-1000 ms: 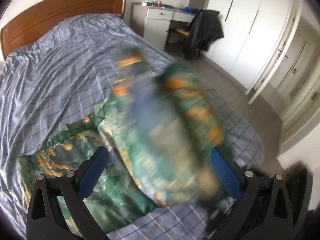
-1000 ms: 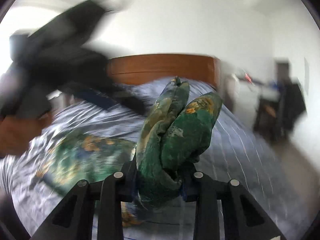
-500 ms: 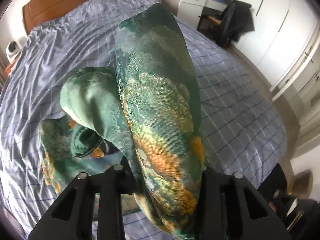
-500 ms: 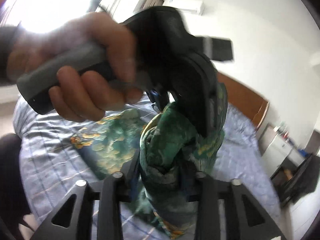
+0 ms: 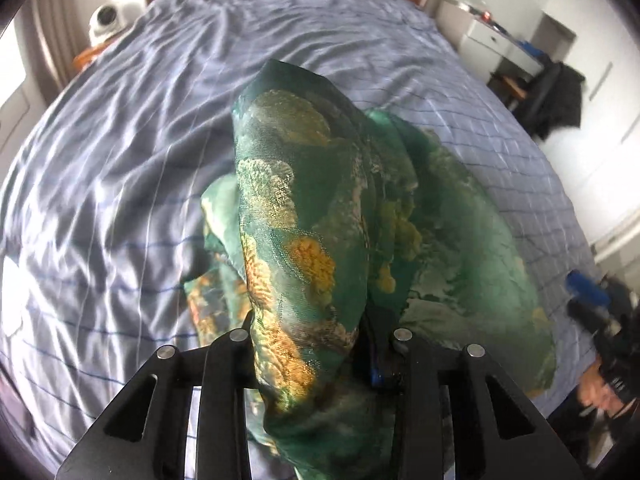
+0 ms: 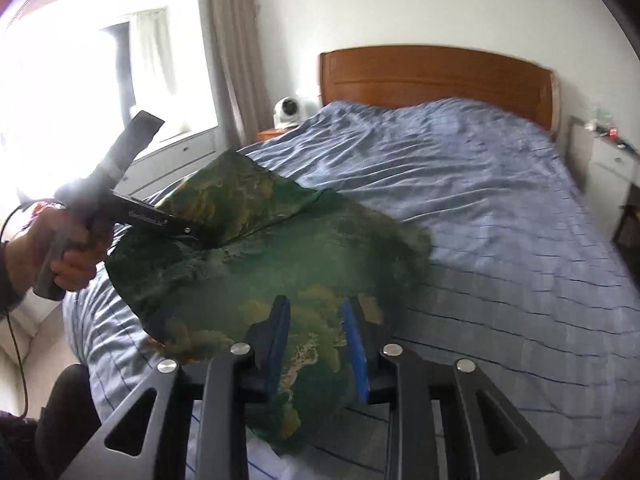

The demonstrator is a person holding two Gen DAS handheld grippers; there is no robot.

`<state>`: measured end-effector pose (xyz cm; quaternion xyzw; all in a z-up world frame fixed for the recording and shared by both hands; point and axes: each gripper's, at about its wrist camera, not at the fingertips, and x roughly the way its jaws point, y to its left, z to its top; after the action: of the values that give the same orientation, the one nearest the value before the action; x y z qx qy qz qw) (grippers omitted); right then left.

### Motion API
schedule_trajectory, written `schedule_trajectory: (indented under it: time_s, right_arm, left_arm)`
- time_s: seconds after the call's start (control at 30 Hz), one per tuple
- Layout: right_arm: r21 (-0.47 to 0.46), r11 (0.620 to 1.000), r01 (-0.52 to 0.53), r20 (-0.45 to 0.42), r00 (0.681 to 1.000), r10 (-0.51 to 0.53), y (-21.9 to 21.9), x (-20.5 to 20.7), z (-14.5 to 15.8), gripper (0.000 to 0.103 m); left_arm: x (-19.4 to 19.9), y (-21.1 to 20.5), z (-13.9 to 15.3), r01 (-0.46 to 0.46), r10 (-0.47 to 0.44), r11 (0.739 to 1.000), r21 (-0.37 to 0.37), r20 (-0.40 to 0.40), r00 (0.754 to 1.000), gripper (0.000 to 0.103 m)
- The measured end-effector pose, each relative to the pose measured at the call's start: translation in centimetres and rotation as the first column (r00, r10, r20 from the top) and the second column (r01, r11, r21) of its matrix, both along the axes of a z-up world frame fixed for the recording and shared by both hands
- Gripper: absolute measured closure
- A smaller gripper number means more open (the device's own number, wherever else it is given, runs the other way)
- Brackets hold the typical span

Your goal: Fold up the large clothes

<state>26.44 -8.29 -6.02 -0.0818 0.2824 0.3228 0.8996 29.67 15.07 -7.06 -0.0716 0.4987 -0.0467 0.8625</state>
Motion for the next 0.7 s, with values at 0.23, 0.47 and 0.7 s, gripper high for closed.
schedule_trajectory:
  time_s: [0.23,0.47,0.7]
  right_arm:
    - [-0.112,0.991,-0.071,-0.174,0.983,0.051,4.5,1.5,-8.7,0.076]
    - [-0.126,0.989,-0.079,-0.253,0.966,0.045,4.4,2.8,-8.9,0.078]
    - [0.006,1.0,0.01,-0.274,0.962,-0.007,7.0,10.3,-0.1,0.075]
  left_arm:
    - [-1.7,2.5,-5.6,-0.049,0.046,0.996,-0.072,-0.041,0.998,0.06]
    - [-2.2,2.6,-7.0,-0.069,0.069,0.995,-0.068,0.001,0.998,0.056]
    - [-2.5,3.8,-7.9,-0.089,0.089,0.989,-0.12,0.002,0.996,0.054]
